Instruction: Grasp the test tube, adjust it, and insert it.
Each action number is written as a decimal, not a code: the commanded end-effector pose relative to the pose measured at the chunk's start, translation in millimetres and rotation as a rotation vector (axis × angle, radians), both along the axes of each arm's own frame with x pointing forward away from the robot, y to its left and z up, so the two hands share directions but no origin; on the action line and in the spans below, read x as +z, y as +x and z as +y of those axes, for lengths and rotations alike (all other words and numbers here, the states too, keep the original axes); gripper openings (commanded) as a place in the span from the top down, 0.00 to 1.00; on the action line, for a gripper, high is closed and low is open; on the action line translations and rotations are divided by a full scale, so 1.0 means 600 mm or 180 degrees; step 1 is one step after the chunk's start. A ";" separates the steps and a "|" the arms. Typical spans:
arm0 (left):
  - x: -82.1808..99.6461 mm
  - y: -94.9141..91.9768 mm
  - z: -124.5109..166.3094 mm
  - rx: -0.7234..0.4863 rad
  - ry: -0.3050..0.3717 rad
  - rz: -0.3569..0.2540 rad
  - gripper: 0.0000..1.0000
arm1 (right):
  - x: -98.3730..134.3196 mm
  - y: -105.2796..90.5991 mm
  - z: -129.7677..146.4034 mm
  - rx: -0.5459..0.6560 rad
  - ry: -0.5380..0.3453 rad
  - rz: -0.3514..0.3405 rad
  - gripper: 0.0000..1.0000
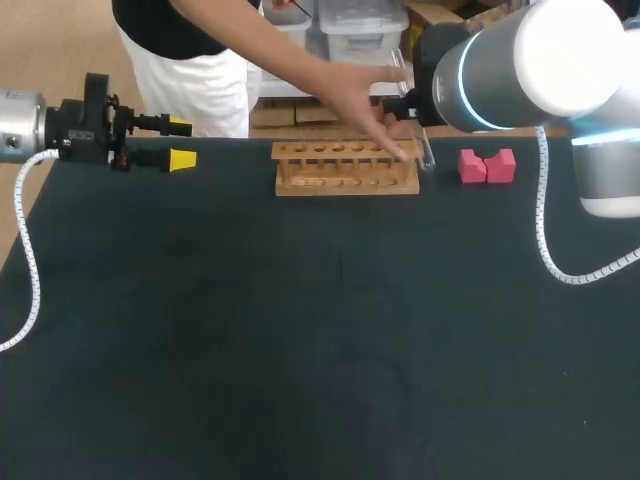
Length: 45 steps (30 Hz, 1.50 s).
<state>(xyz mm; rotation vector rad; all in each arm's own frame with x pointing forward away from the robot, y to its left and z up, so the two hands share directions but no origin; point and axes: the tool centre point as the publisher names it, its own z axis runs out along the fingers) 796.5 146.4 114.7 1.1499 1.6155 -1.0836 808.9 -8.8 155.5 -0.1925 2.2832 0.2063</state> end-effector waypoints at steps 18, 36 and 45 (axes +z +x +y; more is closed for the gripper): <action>-0.002 0.001 0.000 -0.0002 -0.0008 -0.0008 0.00 | -0.007 -0.003 0.000 -0.0015 0.0011 -0.0042 1.00; -0.002 0.001 0.000 -0.0002 -0.0008 -0.0008 0.00 | -0.083 -0.005 0.035 -0.0362 -0.0101 -0.0025 1.00; -0.002 0.001 0.000 -0.0002 -0.0008 -0.0008 0.00 | -0.109 -0.004 0.046 -0.0334 -0.0070 0.0136 1.00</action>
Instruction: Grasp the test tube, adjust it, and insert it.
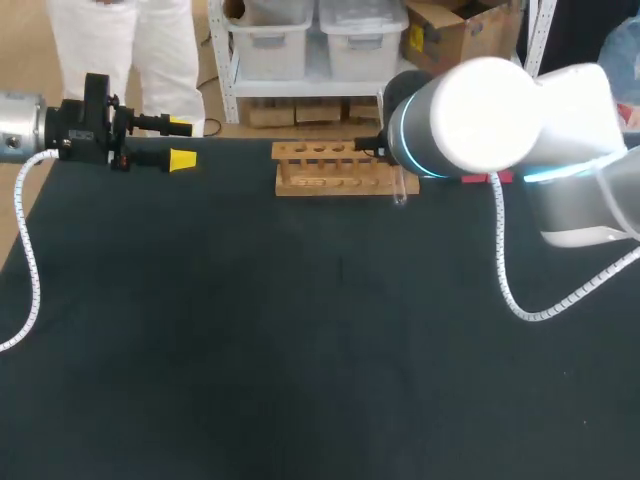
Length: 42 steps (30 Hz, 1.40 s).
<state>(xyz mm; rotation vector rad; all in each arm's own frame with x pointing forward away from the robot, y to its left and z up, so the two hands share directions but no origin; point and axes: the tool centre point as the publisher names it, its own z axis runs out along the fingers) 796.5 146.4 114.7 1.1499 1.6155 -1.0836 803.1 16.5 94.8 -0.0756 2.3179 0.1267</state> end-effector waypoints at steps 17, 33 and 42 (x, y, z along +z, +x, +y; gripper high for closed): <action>-0.002 0.001 0.000 -0.0002 -0.0008 -0.0008 0.00 | -0.051 0.016 0.018 0.0110 0.0015 0.0299 1.00; -0.002 0.001 0.000 -0.0002 -0.0008 -0.0008 0.00 | -0.068 0.018 0.020 0.0185 0.0031 0.0478 1.00; -0.002 0.001 0.000 -0.0002 -0.0008 -0.0008 0.00 | -0.076 0.024 0.020 0.0237 0.0038 0.0601 1.00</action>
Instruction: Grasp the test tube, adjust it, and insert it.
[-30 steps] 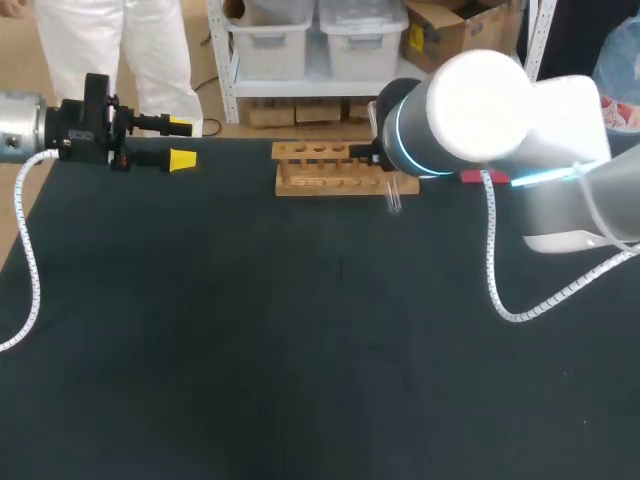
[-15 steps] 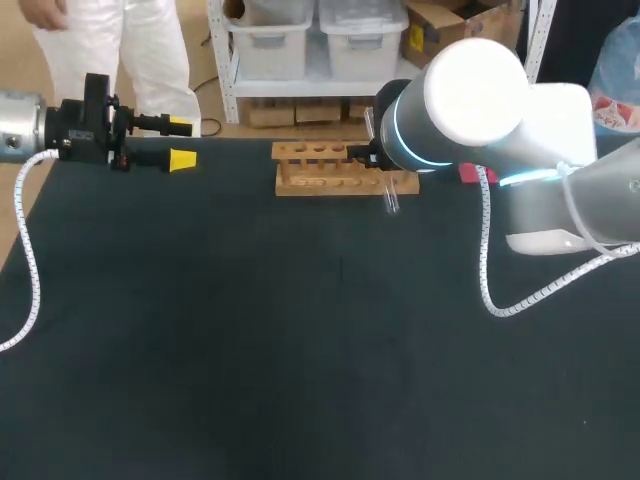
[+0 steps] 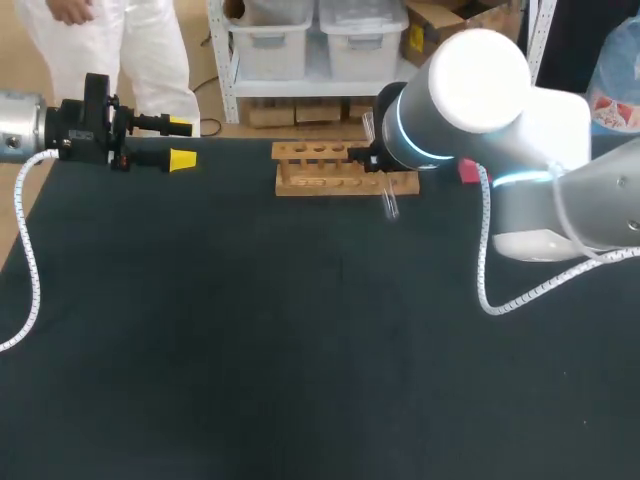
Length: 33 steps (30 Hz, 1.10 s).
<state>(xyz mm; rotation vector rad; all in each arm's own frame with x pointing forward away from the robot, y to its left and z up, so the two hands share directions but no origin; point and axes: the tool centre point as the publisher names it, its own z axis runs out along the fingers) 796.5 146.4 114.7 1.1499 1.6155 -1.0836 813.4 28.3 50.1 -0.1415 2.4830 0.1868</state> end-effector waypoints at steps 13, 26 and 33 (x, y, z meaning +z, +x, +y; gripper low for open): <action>-0.002 0.001 0.000 -0.0002 -0.0008 -0.0008 0.00 | -0.016 0.009 0.004 0.0202 0.0070 0.0354 1.00; -0.002 0.001 0.000 -0.0002 -0.0008 -0.0008 0.00 | -0.022 0.008 0.009 0.0313 0.0101 0.0494 1.00; -0.002 0.001 0.000 -0.0002 -0.0008 -0.0008 0.00 | -0.015 -0.001 0.005 0.0250 0.0114 0.0487 1.00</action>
